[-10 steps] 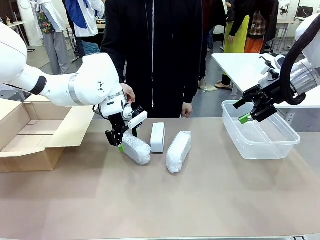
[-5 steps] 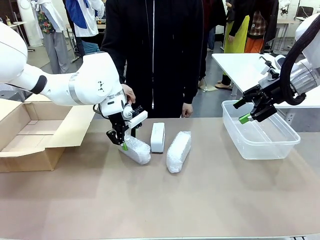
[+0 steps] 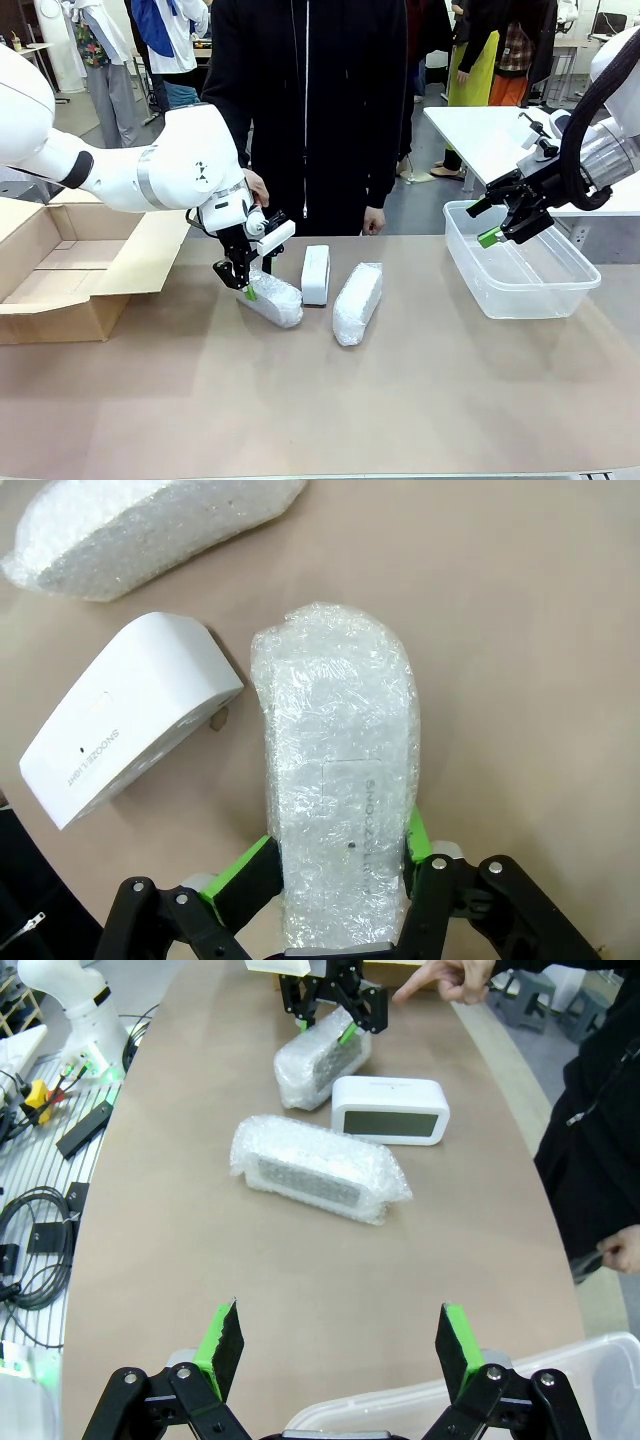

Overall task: Separate and place wrapped and unwrapped clocks.
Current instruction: Pick up the Digital clock indicated by the person.

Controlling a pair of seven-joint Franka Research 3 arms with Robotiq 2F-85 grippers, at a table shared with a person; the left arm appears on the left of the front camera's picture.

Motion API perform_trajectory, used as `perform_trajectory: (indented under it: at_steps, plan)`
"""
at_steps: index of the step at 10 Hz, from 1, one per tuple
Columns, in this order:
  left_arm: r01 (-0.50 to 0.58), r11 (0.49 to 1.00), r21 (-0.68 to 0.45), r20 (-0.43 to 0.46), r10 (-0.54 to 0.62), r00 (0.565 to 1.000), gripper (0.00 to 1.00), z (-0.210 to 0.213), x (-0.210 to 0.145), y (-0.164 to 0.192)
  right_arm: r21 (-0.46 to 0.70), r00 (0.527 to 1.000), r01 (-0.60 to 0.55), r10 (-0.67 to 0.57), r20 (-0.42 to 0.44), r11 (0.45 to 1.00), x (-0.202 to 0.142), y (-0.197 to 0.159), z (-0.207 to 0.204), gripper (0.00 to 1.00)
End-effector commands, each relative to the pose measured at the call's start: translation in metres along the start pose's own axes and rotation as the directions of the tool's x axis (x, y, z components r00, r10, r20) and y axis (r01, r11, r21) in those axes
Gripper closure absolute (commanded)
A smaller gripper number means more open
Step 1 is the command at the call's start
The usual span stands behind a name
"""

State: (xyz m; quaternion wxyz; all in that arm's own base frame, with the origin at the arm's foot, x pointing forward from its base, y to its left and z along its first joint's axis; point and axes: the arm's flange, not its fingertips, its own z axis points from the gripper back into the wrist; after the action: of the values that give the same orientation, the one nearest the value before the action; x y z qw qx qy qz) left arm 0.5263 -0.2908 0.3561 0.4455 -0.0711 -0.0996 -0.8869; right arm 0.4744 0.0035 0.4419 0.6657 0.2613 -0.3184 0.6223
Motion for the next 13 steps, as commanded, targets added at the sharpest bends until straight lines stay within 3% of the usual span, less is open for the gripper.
perform_trajectory:
  at_steps: [1,2,3,4,5,6,7,8,12,13]
  plan:
    - [-0.054,0.997,0.06,0.036,0.051,0.998,1.0,0.013,0.005,-0.006,-0.005,1.0,-0.003,0.003,0.03,1.0,-0.001,-0.002,-0.002,0.0]
    - [-0.095,0.992,0.085,0.049,0.091,0.995,0.61,0.023,0.008,-0.008,-0.005,1.0,-0.003,0.003,0.03,1.0,-0.001,-0.002,-0.002,0.0]
    - [-0.125,0.988,0.096,0.052,0.12,0.991,0.61,0.031,0.01,-0.01,-0.005,1.0,-0.003,0.003,0.03,1.0,-0.001,-0.002,-0.002,0.0]
    - [-0.143,0.985,0.098,0.047,0.139,0.989,0.8,0.039,0.012,-0.013,-0.005,1.0,-0.003,0.003,0.03,1.0,-0.001,-0.002,-0.002,0.0]
    - [-0.161,0.983,0.084,0.021,0.16,0.987,0.61,0.049,0.014,-0.016,-0.005,1.0,-0.003,0.003,0.03,1.0,-0.001,-0.002,-0.002,0.0]
    - [-0.183,0.98,0.076,-0.018,0.185,0.983,0.99,0.061,0.016,-0.019,-0.005,1.0,-0.003,0.003,0.03,1.0,-0.001,-0.002,-0.002,0.0]
    - [-0.221,0.972,0.082,-0.042,0.225,0.973,0.8,0.075,0.017,-0.022,-0.005,1.0,-0.003,0.003,0.03,1.0,-0.001,-0.002,-0.002,0.0]
    - [-0.249,0.965,0.085,-0.061,0.254,0.965,1.0,0.085,0.017,-0.023,-0.005,1.0,-0.003,0.003,0.03,1.0,-0.001,-0.002,-0.002,0.0]
    - [-0.333,0.94,0.069,-0.1,0.338,0.936,1.0,0.116,0.016,-0.033,-0.005,1.0,-0.003,0.003,0.03,1.0,-0.001,-0.002,-0.002,0.0]
    - [-0.336,0.938,0.08,-0.094,0.343,0.935,0.61,0.12,0.014,-0.036,-0.005,1.0,-0.003,0.003,0.03,1.0,-0.001,-0.002,-0.002,0.0]
